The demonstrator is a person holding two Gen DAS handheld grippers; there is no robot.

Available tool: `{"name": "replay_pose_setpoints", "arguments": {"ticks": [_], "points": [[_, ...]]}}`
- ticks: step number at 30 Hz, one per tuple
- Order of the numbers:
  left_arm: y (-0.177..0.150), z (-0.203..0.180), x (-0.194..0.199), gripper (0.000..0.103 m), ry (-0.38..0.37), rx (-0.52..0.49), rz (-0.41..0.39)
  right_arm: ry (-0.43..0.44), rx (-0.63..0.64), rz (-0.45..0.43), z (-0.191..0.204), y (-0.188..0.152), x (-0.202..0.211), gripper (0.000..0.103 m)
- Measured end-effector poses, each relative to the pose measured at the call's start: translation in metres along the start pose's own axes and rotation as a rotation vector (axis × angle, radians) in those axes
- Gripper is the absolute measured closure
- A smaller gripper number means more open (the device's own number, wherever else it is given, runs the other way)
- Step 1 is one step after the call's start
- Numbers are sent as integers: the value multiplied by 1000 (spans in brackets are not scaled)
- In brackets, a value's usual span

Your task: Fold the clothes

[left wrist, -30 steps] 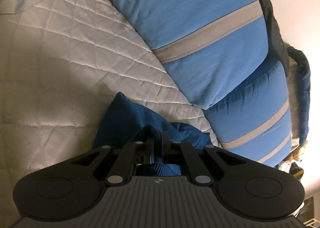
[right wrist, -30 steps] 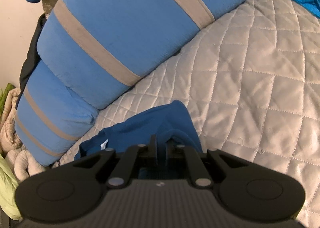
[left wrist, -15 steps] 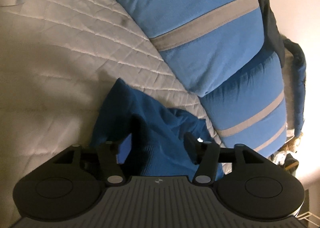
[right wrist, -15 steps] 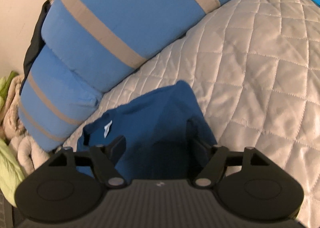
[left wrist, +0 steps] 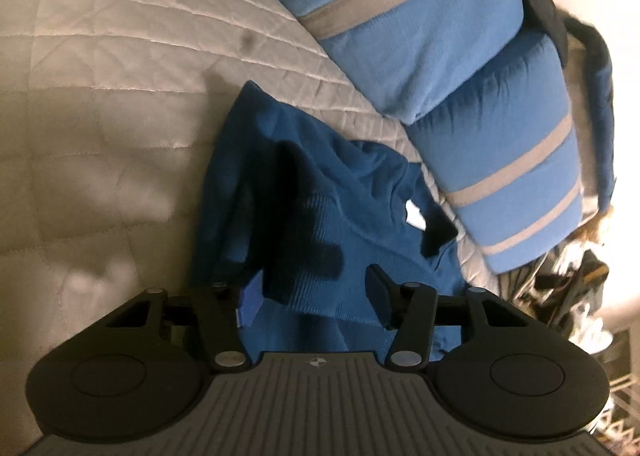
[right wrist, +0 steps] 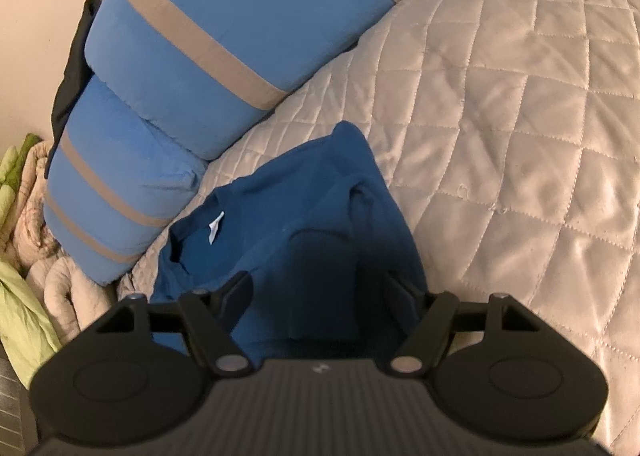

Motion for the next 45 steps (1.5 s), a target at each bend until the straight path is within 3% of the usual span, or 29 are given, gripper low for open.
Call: {"name": "replay_pose_setpoints", "arguments": {"ticks": [2,4,5,7,8,10,17,24,29,32,33,34,35,36,37,39,45], "points": [[-3,-3,-2,62,13,-34,25,-12,4,3,0,-1,0,31],[-5,-5,-4,79,23,-57,46,-22,11,10,0,-2,1,35],[-6,-6,-4,82,24,-64,54,-27,15,14,-1,-2,1,36],[-6,-7,-3,95,17,-67,52,-39,18,23,-1,-3,3,52],[-5,-7,-1,96,9,-62,44,-49,20,28,-1,-4,3,57],[-2,-8,3,97,-12,-47,24,-54,9,44,-1,-4,4,86],[27,-21,16,98,-109,38,-116,43,-57,-4,12,12,9,93],[48,-28,-4,98,-118,103,-192,139,-207,-103,12,37,-14,93],[57,-19,-23,98,-115,212,-249,165,-287,-172,7,50,-40,93],[62,-10,-30,96,-118,322,-318,180,-366,-240,0,55,-55,87],[63,-7,-31,87,-116,350,-337,177,-383,-261,-1,55,-58,83],[63,-6,-31,69,-118,362,-351,169,-389,-275,-1,54,-61,73],[64,-5,-29,60,-119,359,-359,173,-377,-291,1,53,-62,64],[64,-6,-27,47,-111,341,-364,173,-348,-317,5,53,-60,40],[64,-7,-24,43,-100,318,-370,169,-316,-333,8,54,-58,23],[62,-9,-18,38,-70,257,-369,154,-258,-329,14,56,-54,16],[50,-27,-7,37,44,-6,-314,44,-46,-279,33,53,-42,11]]}}
Point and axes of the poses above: each gripper's, at about its wrist camera, not at the fingertips, and x roughly against the way its jaws point, z to its left, y to its top, the point moved 1 cm from there along -x, roughly the way its jaws point, and after that the axes turned 12 degrees about -z, right-handed, at the moved point
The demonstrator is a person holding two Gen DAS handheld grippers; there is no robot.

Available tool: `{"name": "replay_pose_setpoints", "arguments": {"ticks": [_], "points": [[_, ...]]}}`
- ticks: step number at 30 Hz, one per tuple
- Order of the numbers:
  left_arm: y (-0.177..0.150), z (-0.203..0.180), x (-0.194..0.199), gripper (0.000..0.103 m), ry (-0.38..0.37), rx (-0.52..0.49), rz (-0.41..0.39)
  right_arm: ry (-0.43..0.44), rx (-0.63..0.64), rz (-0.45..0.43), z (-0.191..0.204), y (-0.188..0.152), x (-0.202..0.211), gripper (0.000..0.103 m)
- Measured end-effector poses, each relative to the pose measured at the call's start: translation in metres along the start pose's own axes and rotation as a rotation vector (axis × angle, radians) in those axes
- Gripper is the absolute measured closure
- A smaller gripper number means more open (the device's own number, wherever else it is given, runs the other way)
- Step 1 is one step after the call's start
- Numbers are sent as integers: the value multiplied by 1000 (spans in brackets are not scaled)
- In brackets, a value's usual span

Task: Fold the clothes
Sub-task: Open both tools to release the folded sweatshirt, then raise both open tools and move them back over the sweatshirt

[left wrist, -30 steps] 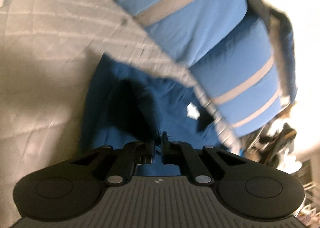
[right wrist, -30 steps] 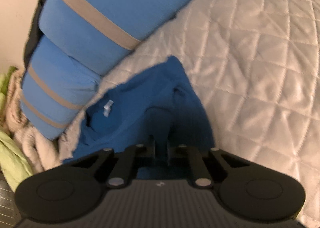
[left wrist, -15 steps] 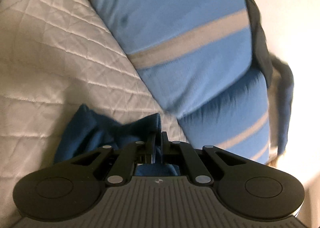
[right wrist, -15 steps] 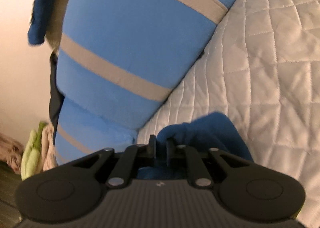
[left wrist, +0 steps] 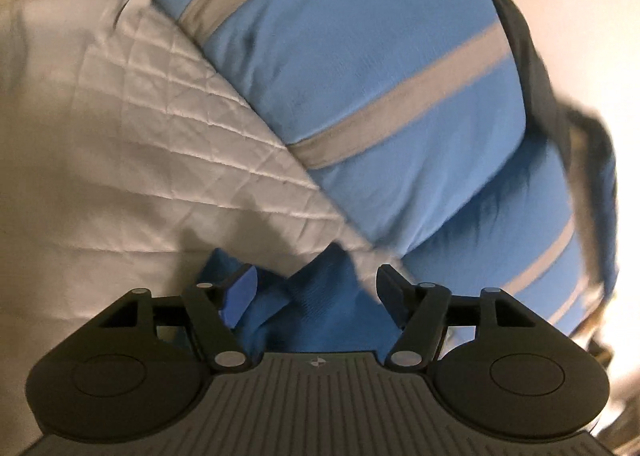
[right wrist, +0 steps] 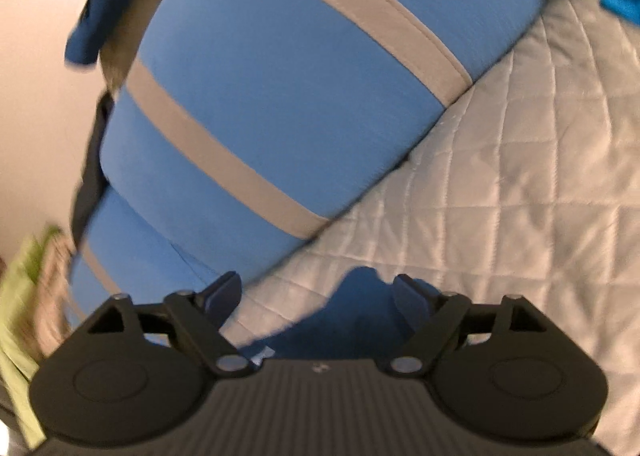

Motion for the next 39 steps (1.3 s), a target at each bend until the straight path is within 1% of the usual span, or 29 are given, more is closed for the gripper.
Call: {"name": "replay_pose_setpoints", "arguments": {"ticks": [1,2,7,11,14,19,23,25,30,35,39], "points": [[-2,-2,3,37,12,-43,4,-13,40,9,3,-1,3,6],[-4,-5,6,37,24,-86,7,-24,82,14,5,-4,7,5],[-15,-10,17,37,94,-235,15,-93,268,38,13,-17,27,0],[-26,-13,30,37,159,-364,18,-161,404,51,23,-28,37,0],[-37,-17,42,37,180,-462,31,-218,491,66,24,-35,46,0],[-56,-22,62,37,192,-597,58,-272,550,82,18,-42,63,0],[-68,-34,81,37,230,-683,72,-317,616,80,15,-48,79,0],[-72,-45,95,37,229,-710,62,-341,658,82,14,-51,87,0],[-75,-67,128,37,181,-721,34,-365,771,76,17,-58,106,0],[-68,-83,151,36,152,-711,-5,-355,835,79,27,-58,127,0],[-59,-90,168,35,162,-704,-26,-325,885,78,46,-49,152,0]]}}
Point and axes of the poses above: each gripper's, at about its wrist camera, not at the fingertips, and x roughly against the way its jaws point, z to its left, y to its top, the point moved 1 cm from there along -x, roughly the way its jaws point, and after that the axes turned 12 degrees about -z, right-handed, at the moved point
